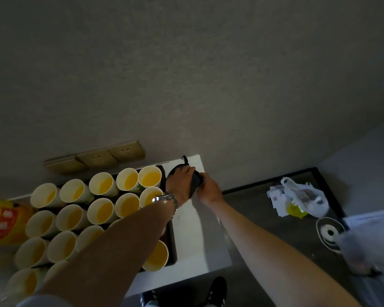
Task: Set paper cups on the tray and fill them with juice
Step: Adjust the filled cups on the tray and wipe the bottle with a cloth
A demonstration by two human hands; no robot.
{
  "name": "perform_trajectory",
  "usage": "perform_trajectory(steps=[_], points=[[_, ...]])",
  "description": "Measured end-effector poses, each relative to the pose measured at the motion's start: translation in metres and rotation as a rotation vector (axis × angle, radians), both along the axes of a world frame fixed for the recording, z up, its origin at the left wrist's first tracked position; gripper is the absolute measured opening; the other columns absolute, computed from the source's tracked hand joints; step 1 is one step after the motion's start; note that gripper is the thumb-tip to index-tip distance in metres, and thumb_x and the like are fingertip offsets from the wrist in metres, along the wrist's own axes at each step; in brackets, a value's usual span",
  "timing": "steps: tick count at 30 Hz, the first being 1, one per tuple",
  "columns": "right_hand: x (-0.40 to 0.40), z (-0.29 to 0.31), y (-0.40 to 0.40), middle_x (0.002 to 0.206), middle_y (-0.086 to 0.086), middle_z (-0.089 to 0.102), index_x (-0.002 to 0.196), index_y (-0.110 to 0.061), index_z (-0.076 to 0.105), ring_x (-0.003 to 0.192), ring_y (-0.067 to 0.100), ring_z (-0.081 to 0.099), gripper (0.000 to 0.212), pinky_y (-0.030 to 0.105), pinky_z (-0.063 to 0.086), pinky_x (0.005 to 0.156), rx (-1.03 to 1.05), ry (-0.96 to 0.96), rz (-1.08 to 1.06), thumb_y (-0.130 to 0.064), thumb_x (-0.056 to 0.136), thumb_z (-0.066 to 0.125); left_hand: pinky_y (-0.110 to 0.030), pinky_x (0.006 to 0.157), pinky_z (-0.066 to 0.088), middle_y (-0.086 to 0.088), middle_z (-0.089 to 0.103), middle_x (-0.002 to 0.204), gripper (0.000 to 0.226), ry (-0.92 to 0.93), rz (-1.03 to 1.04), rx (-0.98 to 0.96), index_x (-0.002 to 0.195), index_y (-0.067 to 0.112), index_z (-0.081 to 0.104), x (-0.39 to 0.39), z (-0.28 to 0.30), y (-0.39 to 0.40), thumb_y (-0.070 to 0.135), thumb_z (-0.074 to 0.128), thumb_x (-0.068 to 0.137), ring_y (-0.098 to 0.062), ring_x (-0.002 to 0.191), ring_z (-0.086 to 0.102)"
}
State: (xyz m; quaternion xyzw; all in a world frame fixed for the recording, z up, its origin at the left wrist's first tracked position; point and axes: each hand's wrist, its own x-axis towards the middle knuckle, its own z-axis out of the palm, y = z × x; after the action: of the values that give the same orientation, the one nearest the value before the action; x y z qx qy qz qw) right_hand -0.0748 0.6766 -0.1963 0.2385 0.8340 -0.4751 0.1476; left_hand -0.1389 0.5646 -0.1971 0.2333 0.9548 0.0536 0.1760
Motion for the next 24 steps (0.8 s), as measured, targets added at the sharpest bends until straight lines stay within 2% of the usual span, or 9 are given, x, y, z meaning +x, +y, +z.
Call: perform_trajectory(steps=[3, 5, 7, 10, 14, 17, 21, 23, 24], points=[[0.002, -0.007, -0.002, 0.104, 0.006, 0.067, 0.103, -0.016, 0.057, 0.096, 0.025, 0.063, 0.014, 0.03, 0.041, 0.069, 0.0, 0.042, -0.007, -0.008, 0.093, 0.051, -0.039, 0.099, 0.046, -0.002, 0.051, 0.139, 0.044, 0.089, -0.028, -0.044, 0.135, 0.023, 0.052, -0.001, 0.002, 0.004, 0.034, 0.062, 0.094, -0.024, 0.13, 0.047], [0.005, -0.012, -0.003, 0.1, 0.006, 0.069, 0.092, -0.019, 0.055, 0.091, 0.025, 0.064, 0.014, 0.033, 0.047, 0.071, 0.003, 0.048, -0.017, -0.006, 0.088, 0.055, -0.039, 0.096, 0.046, -0.004, 0.051, 0.136, 0.04, 0.108, -0.056, -0.095, 0.129, 0.022, 0.054, -0.001, 0.004, 0.005, 0.033, 0.064, 0.092, -0.026, 0.127, 0.048], [0.008, -0.015, -0.005, 0.095, 0.006, 0.07, 0.084, -0.021, 0.056, 0.087, 0.025, 0.065, 0.013, 0.033, 0.049, 0.072, 0.009, 0.04, -0.01, -0.009, 0.085, 0.059, -0.039, 0.097, 0.046, -0.007, 0.049, 0.137, 0.042, 0.125, -0.103, -0.143, 0.129, 0.02, 0.056, 0.003, 0.006, 0.003, 0.027, 0.068, 0.09, -0.027, 0.129, 0.046], [0.014, -0.018, -0.006, 0.082, 0.001, 0.065, 0.077, -0.02, 0.055, 0.077, 0.022, 0.062, 0.013, 0.03, 0.042, 0.06, 0.034, 0.039, 0.051, -0.013, 0.084, 0.064, -0.039, 0.099, 0.045, -0.006, 0.046, 0.139, 0.054, 0.167, -0.199, -0.172, 0.133, 0.019, 0.056, 0.01, 0.01, -0.002, 0.025, 0.076, 0.083, -0.028, 0.132, 0.042], [0.024, -0.009, -0.005, 0.071, -0.004, 0.061, 0.074, -0.019, 0.057, 0.068, 0.013, 0.058, 0.015, 0.028, 0.04, 0.056, -0.016, 0.16, 0.027, -0.014, 0.084, 0.068, -0.036, 0.095, 0.042, -0.004, 0.055, 0.13, 0.049, 0.219, -0.34, -0.06, 0.126, 0.017, 0.063, 0.018, 0.022, -0.013, 0.02, 0.077, 0.079, -0.027, 0.123, 0.051], [0.034, 0.011, -0.003, 0.078, -0.009, 0.063, 0.08, -0.024, 0.059, 0.072, 0.0, 0.059, 0.02, 0.019, 0.045, 0.063, -0.137, 0.25, -0.022, -0.008, 0.088, 0.069, -0.036, 0.085, 0.044, -0.007, 0.065, 0.109, 0.035, 0.21, -0.312, 0.096, 0.107, 0.014, 0.064, 0.023, 0.04, -0.016, 0.012, 0.076, 0.074, -0.029, 0.103, 0.061], [0.04, 0.036, 0.006, 0.084, -0.005, 0.059, 0.093, -0.015, 0.051, 0.075, 0.003, 0.056, 0.023, 0.016, 0.043, 0.065, -0.206, 0.303, -0.106, -0.003, 0.088, 0.07, -0.039, 0.079, 0.043, -0.008, 0.063, 0.1, 0.016, 0.171, -0.268, 0.206, 0.1, 0.014, 0.055, 0.029, 0.072, -0.015, 0.016, 0.065, 0.087, -0.03, 0.093, 0.059], [0.044, 0.05, 0.009, 0.097, -0.004, 0.062, 0.111, -0.02, 0.046, 0.087, 0.005, 0.063, 0.043, 0.015, 0.05, 0.074, -0.298, 0.318, -0.116, -0.005, 0.084, 0.075, -0.043, 0.074, 0.046, -0.004, 0.06, 0.096, 0.015, 0.109, -0.236, 0.337, 0.093, 0.018, 0.049, 0.035, 0.091, -0.017, 0.018, 0.063, 0.089, -0.026, 0.087, 0.055], [0.045, 0.054, 0.01, 0.105, -0.003, 0.065, 0.121, -0.023, 0.044, 0.096, 0.007, 0.066, 0.055, 0.02, 0.054, 0.082, -0.35, 0.326, -0.115, -0.007, 0.081, 0.079, -0.043, 0.072, 0.047, -0.002, 0.059, 0.094, 0.016, 0.089, -0.232, 0.403, 0.091, 0.02, 0.046, 0.039, 0.101, -0.018, 0.018, 0.063, 0.089, -0.024, 0.084, 0.054]])
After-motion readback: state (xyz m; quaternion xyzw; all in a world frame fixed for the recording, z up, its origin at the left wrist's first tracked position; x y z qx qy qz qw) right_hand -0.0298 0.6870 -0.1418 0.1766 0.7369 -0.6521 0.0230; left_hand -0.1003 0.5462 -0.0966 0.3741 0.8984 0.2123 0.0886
